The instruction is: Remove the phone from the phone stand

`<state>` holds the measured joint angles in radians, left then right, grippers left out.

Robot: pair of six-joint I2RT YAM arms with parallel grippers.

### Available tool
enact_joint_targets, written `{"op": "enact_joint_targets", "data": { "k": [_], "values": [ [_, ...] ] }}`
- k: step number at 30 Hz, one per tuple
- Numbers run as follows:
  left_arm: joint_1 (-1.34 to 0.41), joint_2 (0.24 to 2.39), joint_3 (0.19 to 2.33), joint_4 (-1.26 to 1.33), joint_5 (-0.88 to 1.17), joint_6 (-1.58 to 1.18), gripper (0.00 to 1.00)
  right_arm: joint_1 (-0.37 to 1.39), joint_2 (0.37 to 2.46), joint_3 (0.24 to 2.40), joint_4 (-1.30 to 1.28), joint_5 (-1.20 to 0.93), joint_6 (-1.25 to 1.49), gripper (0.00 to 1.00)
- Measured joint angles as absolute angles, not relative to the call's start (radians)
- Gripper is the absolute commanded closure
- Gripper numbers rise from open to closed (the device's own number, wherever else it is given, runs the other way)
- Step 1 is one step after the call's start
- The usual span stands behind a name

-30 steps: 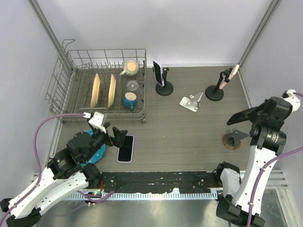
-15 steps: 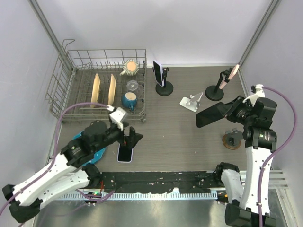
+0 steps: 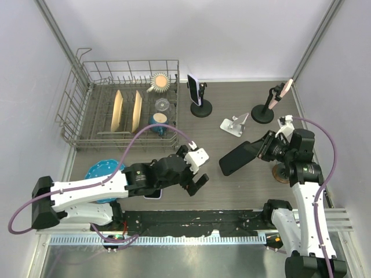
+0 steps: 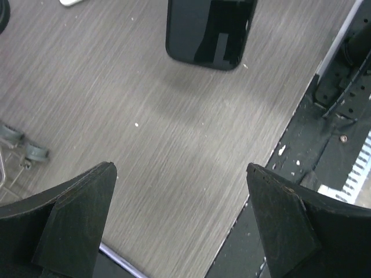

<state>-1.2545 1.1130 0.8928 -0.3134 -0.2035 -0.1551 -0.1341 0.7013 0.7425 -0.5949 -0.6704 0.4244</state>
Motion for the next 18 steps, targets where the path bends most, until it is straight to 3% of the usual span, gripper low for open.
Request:
{"op": "enact_joint_targets", "data": {
  "k": [18],
  "values": [
    [-1.326, 1.306, 0.920, -0.047, -0.199, -0.044, 0.00, 0.089, 0.638, 0.593, -0.416, -0.668, 0.584, 0.99]
  ]
}}
